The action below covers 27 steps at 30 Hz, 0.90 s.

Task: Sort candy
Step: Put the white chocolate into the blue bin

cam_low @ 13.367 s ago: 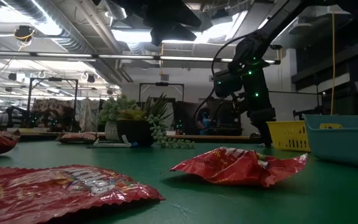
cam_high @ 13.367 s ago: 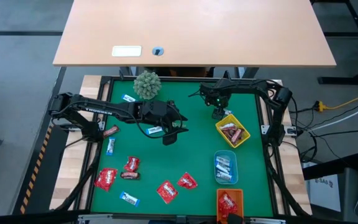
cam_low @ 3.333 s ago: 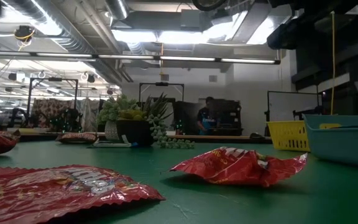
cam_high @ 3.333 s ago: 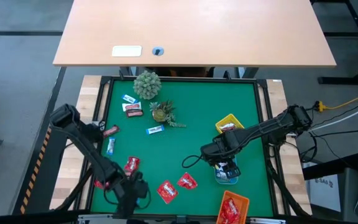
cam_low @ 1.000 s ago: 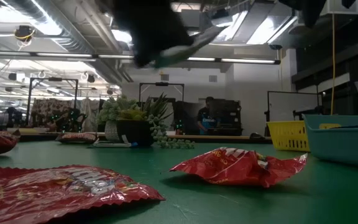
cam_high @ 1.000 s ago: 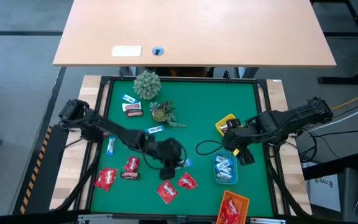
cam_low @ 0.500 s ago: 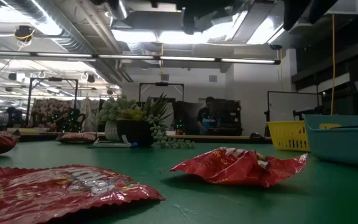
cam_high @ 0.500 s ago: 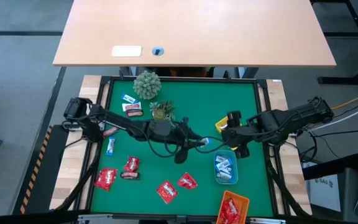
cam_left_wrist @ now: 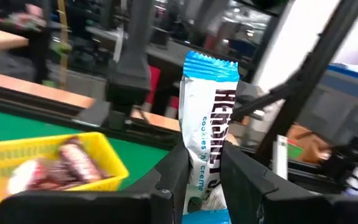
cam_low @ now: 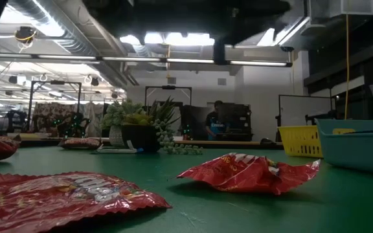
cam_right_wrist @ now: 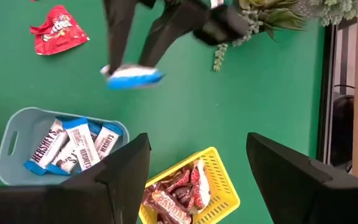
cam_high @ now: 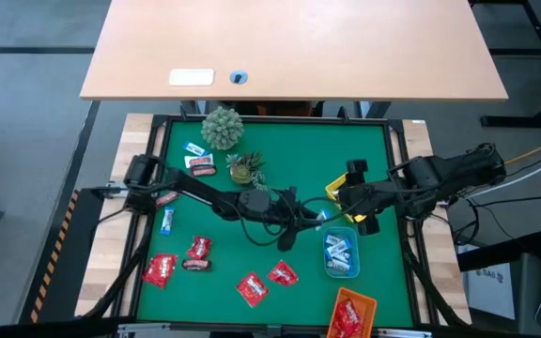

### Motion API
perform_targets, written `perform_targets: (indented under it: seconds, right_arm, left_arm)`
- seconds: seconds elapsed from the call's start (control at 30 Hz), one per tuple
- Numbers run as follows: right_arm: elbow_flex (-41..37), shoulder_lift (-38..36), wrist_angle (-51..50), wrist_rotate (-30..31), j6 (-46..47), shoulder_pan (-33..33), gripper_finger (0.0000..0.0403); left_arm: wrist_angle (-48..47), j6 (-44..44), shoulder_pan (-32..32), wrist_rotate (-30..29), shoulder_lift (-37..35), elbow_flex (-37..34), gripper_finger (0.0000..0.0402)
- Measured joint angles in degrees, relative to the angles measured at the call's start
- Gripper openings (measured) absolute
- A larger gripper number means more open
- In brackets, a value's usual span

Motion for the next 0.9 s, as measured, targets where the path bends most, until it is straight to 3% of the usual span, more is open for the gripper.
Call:
perform_targets:
  seconds: [0.27, 0.43, 0.67, 0.9]
  right_arm:
    - [0.0, 1.5, 4.4, -11.1, -0.6, 0.1, 0.0266]
    - [0.0, 2.3, 6.1, -16.7, -7.0, 0.3, 0.0266]
    - [0.0, 3.2, 7.0, -17.4, -15.5, 1.3, 0.0266]
    - [0.0, 5.6, 10.0, -17.6, -23.1, 2.1, 0.0266]
  left_arm:
    - [-3.5, -0.2, 0.7, 9.4, 3.2, 5.8, 0.0082]
    - [-3.8, -1.8, 1.6, 12.5, 3.2, 5.9, 0.0082]
    - [-3.5, -7.5, 2.2, 18.7, 3.2, 5.9, 0.0082]
    - [-2.2, -9.9, 2.2, 20.1, 3.2, 5.9, 0.0082]
